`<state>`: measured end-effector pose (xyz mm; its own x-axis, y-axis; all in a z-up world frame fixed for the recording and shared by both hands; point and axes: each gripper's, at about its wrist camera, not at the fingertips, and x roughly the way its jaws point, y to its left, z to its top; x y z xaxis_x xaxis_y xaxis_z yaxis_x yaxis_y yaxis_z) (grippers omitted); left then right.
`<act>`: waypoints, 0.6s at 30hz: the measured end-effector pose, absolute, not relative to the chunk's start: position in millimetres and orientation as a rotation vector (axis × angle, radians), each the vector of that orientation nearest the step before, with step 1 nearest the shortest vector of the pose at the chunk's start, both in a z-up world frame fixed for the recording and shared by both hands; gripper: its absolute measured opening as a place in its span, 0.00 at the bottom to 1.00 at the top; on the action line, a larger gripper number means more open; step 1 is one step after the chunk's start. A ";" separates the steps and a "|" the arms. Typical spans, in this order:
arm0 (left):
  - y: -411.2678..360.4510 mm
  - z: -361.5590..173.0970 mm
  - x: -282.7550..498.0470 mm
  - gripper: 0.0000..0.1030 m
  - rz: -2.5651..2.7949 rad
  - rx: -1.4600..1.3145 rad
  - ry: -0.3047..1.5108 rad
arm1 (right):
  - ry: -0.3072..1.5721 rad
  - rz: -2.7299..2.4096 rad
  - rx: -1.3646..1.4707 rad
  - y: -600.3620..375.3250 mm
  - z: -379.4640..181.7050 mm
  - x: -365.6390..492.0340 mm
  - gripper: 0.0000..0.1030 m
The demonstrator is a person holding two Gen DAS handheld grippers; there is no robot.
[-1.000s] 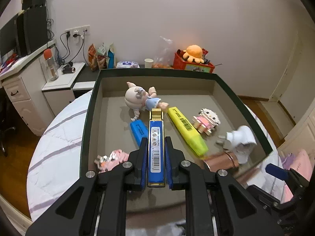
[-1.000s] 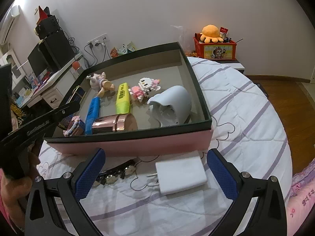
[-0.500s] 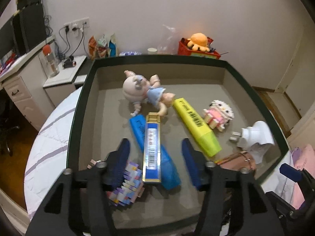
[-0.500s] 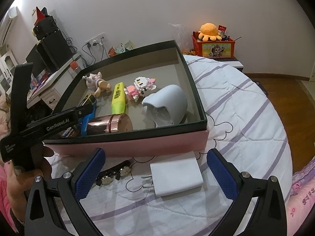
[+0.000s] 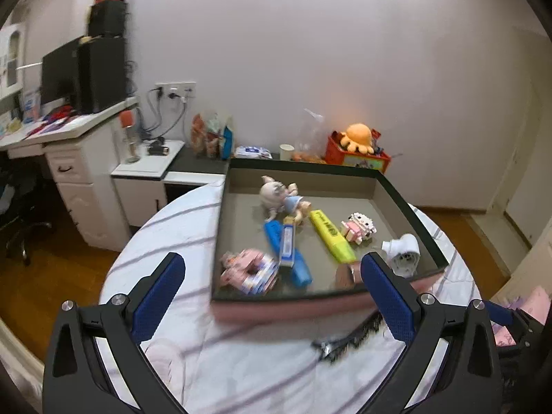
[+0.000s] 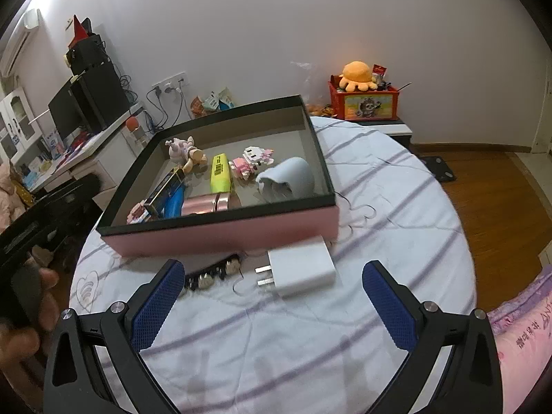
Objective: Organize rigid objects
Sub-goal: 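Release the blue-and-gold box and withdraw the left gripper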
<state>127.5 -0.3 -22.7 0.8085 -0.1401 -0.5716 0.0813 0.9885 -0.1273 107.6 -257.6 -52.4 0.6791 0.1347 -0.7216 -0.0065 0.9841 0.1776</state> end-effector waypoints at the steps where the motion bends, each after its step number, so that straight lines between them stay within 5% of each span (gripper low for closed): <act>1: 3.0 -24.6 118.9 1.00 -0.112 -0.104 0.627 | 0.821 0.078 0.170 -257.9 -52.1 103.2 1.00; 18: 9.5 -38.9 68.9 1.00 -0.045 -0.089 0.695 | 0.818 0.091 0.133 -244.0 -48.4 72.0 1.00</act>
<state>68.9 9.5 -38.9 0.7671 -0.0710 -0.6376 0.0119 0.9953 -0.0966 72.0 -244.0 -48.4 0.6805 0.1325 -0.7206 -0.0297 0.9877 0.1535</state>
